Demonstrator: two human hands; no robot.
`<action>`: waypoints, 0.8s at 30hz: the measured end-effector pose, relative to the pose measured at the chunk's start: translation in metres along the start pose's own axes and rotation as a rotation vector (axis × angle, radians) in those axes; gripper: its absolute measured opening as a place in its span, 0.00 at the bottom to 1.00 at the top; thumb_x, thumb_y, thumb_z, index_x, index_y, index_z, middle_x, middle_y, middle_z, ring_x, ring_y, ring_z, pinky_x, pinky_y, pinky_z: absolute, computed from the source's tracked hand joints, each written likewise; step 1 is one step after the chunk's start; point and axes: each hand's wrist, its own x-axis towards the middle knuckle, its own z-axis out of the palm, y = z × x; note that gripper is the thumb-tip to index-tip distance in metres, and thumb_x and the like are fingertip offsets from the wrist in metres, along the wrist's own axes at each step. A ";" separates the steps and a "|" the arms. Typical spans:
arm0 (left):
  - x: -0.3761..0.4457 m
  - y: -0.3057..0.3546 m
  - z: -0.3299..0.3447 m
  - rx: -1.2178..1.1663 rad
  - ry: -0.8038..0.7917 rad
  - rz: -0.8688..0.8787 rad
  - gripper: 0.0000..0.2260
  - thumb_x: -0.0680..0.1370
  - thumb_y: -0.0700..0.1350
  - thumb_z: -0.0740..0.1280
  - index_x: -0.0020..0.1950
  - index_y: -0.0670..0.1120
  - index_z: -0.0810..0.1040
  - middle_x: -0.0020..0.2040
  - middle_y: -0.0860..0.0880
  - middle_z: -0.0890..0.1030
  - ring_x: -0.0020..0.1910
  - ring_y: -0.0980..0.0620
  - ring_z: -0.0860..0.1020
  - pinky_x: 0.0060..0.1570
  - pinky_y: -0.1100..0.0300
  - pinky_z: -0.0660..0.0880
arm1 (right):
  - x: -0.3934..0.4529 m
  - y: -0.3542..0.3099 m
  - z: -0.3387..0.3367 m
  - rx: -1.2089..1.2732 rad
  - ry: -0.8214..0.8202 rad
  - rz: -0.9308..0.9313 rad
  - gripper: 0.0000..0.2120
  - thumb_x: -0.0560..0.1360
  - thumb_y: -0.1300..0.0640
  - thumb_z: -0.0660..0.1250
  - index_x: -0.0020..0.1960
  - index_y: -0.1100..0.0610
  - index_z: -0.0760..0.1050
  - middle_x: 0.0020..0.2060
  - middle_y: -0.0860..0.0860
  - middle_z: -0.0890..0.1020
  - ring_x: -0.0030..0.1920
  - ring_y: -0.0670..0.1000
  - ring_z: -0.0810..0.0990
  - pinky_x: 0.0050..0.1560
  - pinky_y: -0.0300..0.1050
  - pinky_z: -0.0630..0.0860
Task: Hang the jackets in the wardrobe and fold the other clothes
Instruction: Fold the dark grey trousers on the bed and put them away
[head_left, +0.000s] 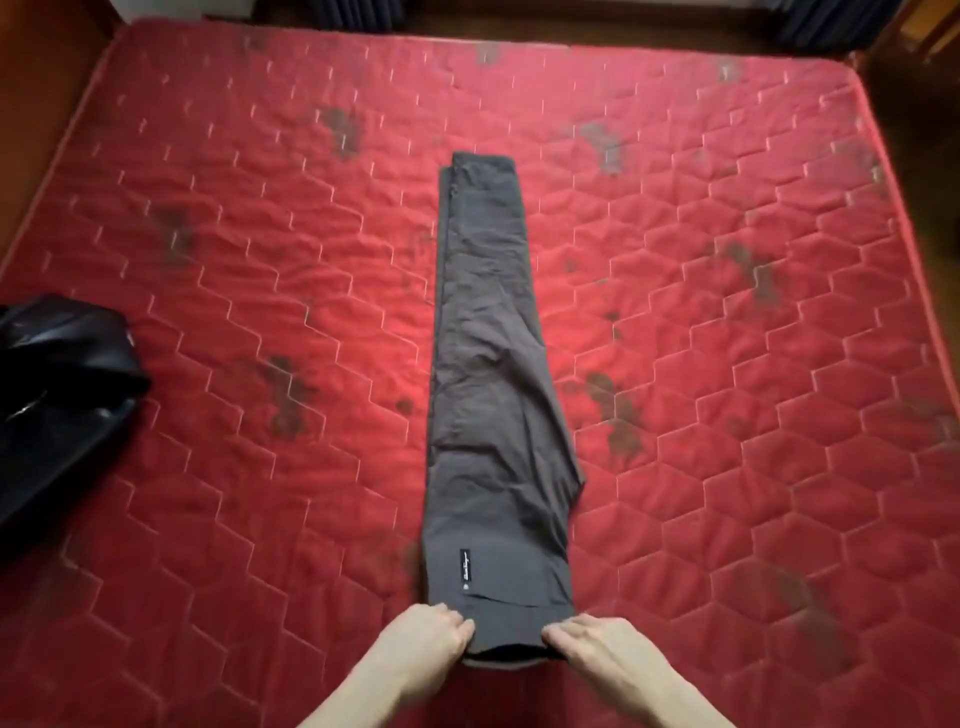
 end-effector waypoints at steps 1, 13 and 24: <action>-0.001 0.002 0.003 -0.035 -0.018 0.020 0.12 0.64 0.51 0.76 0.45 0.52 0.79 0.39 0.54 0.81 0.39 0.52 0.82 0.33 0.61 0.75 | -0.001 -0.002 0.008 0.000 -0.042 0.007 0.06 0.71 0.48 0.63 0.47 0.45 0.70 0.36 0.39 0.78 0.36 0.39 0.78 0.29 0.34 0.71; 0.034 -0.040 0.040 0.021 0.282 0.022 0.23 0.78 0.59 0.61 0.65 0.47 0.81 0.65 0.47 0.83 0.64 0.48 0.81 0.60 0.56 0.80 | 0.056 0.006 0.057 -0.047 0.184 0.086 0.16 0.83 0.51 0.61 0.64 0.56 0.80 0.64 0.52 0.82 0.65 0.54 0.80 0.60 0.49 0.80; 0.086 -0.045 0.091 -0.031 0.387 -0.187 0.35 0.83 0.63 0.57 0.86 0.48 0.53 0.86 0.46 0.50 0.85 0.46 0.49 0.80 0.42 0.52 | 0.082 0.047 0.116 -0.119 0.175 0.450 0.36 0.84 0.38 0.54 0.84 0.56 0.54 0.84 0.52 0.54 0.83 0.52 0.53 0.80 0.59 0.57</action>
